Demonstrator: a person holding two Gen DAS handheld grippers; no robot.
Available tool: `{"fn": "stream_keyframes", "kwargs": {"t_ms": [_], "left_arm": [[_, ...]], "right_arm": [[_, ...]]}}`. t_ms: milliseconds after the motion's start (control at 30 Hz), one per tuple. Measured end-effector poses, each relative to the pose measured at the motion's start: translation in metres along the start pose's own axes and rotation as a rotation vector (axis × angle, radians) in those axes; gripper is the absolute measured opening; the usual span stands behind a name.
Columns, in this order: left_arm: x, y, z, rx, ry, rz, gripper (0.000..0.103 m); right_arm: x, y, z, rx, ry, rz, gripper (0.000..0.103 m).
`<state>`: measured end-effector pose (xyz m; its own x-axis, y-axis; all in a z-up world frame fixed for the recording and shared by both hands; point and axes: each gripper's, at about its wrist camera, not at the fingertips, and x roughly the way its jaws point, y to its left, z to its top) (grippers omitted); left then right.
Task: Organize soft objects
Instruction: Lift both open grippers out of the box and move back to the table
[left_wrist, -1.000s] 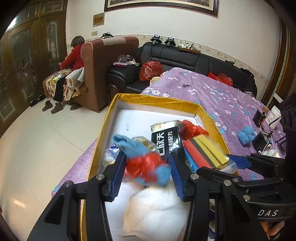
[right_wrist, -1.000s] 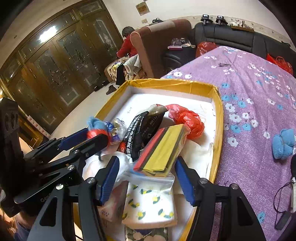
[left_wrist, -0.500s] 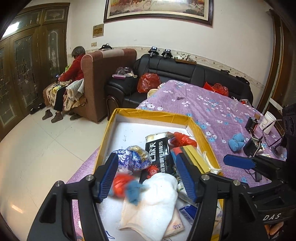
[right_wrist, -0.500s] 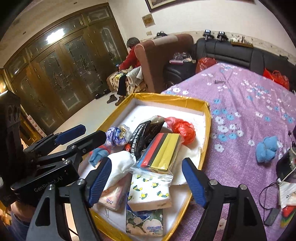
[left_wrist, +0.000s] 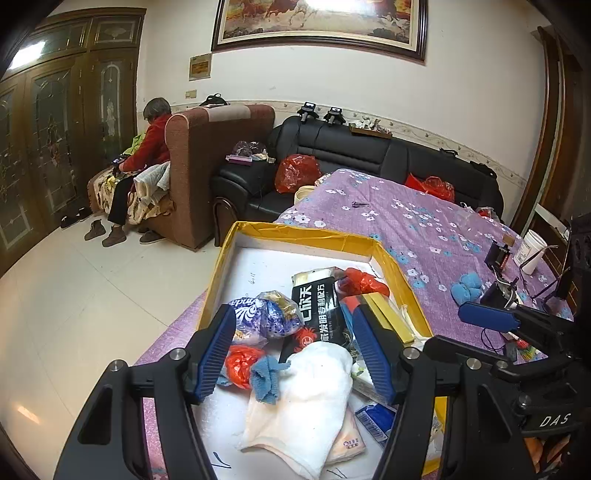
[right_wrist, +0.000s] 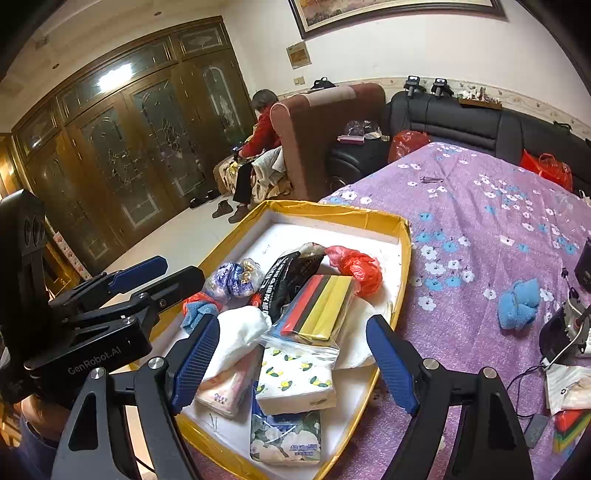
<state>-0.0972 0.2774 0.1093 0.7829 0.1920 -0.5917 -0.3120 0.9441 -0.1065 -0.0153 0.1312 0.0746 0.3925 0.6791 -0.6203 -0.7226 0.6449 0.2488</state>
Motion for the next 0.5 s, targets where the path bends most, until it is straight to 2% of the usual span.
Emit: {"fn": "stream_keyframes", "kwargs": {"t_ms": [233, 500], "left_arm": [[-0.001, 0.003, 0.0, -0.01, -0.006, -0.006, 0.065], [-0.003, 0.0, 0.0, 0.005, -0.018, -0.006, 0.065]], "right_arm": [[-0.01, 0.006, 0.001, -0.041, -0.048, -0.011, 0.092], [-0.022, 0.017, 0.003, -0.108, -0.119, -0.104, 0.098]]}}
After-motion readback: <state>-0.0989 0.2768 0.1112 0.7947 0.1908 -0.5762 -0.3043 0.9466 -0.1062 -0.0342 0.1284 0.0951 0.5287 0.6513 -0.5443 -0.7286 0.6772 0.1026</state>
